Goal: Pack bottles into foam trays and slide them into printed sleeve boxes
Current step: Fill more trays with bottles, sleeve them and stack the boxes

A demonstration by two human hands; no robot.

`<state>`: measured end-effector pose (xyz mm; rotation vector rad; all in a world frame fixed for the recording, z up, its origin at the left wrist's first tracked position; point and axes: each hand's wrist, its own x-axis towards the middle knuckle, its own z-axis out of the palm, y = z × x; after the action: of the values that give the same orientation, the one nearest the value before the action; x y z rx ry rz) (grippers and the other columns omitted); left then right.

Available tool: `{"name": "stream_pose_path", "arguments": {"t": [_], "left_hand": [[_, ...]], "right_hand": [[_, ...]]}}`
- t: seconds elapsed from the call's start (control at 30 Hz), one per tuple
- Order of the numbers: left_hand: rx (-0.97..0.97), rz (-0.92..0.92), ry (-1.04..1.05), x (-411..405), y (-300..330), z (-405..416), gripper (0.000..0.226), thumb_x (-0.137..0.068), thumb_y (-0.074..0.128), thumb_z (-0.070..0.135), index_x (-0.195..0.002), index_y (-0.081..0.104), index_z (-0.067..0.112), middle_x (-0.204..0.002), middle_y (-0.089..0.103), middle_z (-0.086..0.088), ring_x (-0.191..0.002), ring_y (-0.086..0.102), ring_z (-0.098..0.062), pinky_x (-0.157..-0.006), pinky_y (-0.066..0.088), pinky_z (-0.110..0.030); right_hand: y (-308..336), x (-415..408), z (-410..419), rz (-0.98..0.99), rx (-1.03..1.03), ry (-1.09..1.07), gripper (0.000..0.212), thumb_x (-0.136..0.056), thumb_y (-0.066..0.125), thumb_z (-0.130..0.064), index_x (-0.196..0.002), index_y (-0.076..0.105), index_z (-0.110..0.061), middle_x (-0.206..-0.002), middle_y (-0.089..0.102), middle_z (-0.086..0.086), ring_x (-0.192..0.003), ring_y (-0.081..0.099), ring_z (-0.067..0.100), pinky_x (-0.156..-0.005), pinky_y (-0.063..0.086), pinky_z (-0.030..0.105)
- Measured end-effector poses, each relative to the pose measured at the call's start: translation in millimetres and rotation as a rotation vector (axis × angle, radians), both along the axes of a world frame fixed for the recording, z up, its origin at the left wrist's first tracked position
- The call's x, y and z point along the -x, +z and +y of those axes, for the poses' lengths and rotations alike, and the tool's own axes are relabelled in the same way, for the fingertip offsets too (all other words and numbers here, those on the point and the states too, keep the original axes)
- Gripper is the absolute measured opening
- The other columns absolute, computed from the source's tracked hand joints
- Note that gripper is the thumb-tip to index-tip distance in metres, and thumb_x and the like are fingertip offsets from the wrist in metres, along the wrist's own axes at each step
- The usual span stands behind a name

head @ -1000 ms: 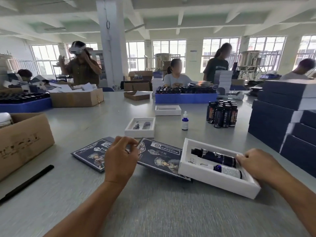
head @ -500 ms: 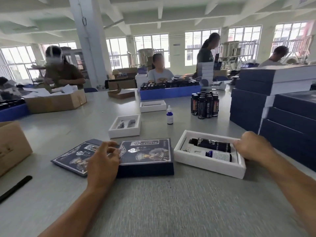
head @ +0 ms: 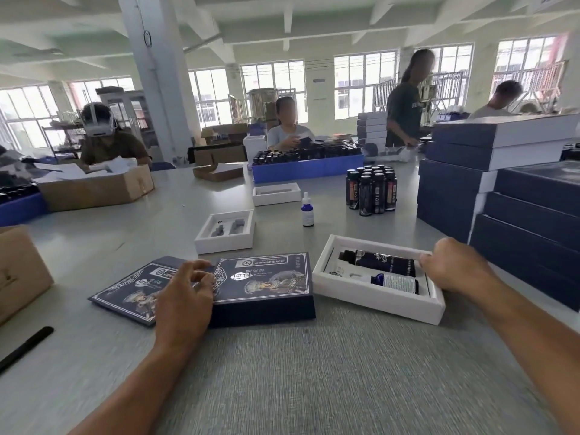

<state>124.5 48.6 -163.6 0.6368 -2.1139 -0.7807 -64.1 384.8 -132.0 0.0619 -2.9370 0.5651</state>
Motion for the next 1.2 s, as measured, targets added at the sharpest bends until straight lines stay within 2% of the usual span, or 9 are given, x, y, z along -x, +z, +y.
{"name": "stream_pose_path", "arguments": {"t": [0.27,0.43,0.57,0.73,0.87,1.0,1.2], "left_hand": [[-0.059,0.014,-0.041,1.1,-0.6,-6.1,0.018,-0.095,0.058,0.015,-0.105,0.059,0.03,-0.097,0.065,0.003,-0.091,0.057,-0.014,-0.078,0.038,-0.031],[-0.051,0.008,-0.041,0.7,-1.2,-6.1,0.019,-0.096,0.057,0.016,-0.106,0.059,0.031,-0.1,0.065,0.002,-0.091,0.056,-0.012,-0.078,0.038,-0.031],[-0.004,0.001,-0.032,-0.2,-1.4,-2.9,0.019,-0.097,0.055,0.015,-0.112,0.06,0.027,-0.104,0.066,0.001,-0.081,0.054,-0.003,-0.073,0.04,-0.029],[0.02,-0.017,-0.019,-1.1,-1.2,-0.4,0.022,-0.096,0.055,0.014,-0.117,0.06,0.021,-0.112,0.066,-0.005,-0.092,0.056,-0.012,-0.073,0.039,-0.026],[-0.028,-0.079,-0.078,0.1,-2.3,-2.1,0.027,-0.096,0.056,0.02,-0.122,0.062,0.017,-0.123,0.063,-0.005,-0.101,0.055,-0.013,-0.084,0.041,-0.028],[-0.087,-0.167,-0.183,-1.0,-1.3,-2.9,0.034,-0.094,0.06,0.035,-0.126,0.061,0.026,-0.126,0.062,-0.002,-0.112,0.056,-0.016,-0.095,0.045,-0.034],[-0.213,-0.074,-0.262,-0.8,2.4,3.1,0.036,-0.092,0.064,0.029,-0.128,0.058,0.031,-0.137,0.055,0.0,-0.125,0.049,-0.014,-0.099,0.039,-0.028]], "right_hand": [[0.0,-3.0,-1.1,-0.022,0.013,0.003,0.025,-0.093,0.059,-0.023,-0.071,0.052,-0.013,-0.069,0.058,0.006,-0.062,0.054,0.02,-0.049,0.031,0.029],[2.2,-8.0,-2.7,-0.012,0.008,0.031,0.027,-0.092,0.058,-0.02,-0.067,0.055,-0.01,-0.064,0.056,0.005,-0.057,0.052,0.02,-0.048,0.031,0.028],[5.7,-14.9,-13.1,-0.055,-0.029,0.137,0.025,-0.093,0.055,-0.022,-0.069,0.053,-0.012,-0.067,0.055,0.004,-0.058,0.05,0.018,-0.049,0.031,0.028],[8.7,-15.2,-10.7,-0.087,-0.012,0.196,0.03,-0.094,0.056,-0.025,-0.068,0.049,-0.013,-0.067,0.052,0.004,-0.058,0.047,0.018,-0.052,0.032,0.028],[7.6,-14.1,-9.5,-0.088,-0.013,0.206,0.035,-0.094,0.057,-0.024,-0.062,0.047,-0.014,-0.062,0.048,0.003,-0.054,0.043,0.017,-0.051,0.031,0.027],[8.2,-13.9,-9.6,-0.081,-0.032,0.216,0.035,-0.094,0.056,-0.025,-0.062,0.047,-0.014,-0.062,0.048,0.003,-0.054,0.043,0.016,-0.05,0.031,0.027],[12.6,-14.1,-8.1,-0.063,-0.117,0.237,0.039,-0.093,0.058,-0.024,-0.058,0.044,-0.014,-0.058,0.046,0.001,-0.051,0.042,0.015,-0.047,0.028,0.027]]}}
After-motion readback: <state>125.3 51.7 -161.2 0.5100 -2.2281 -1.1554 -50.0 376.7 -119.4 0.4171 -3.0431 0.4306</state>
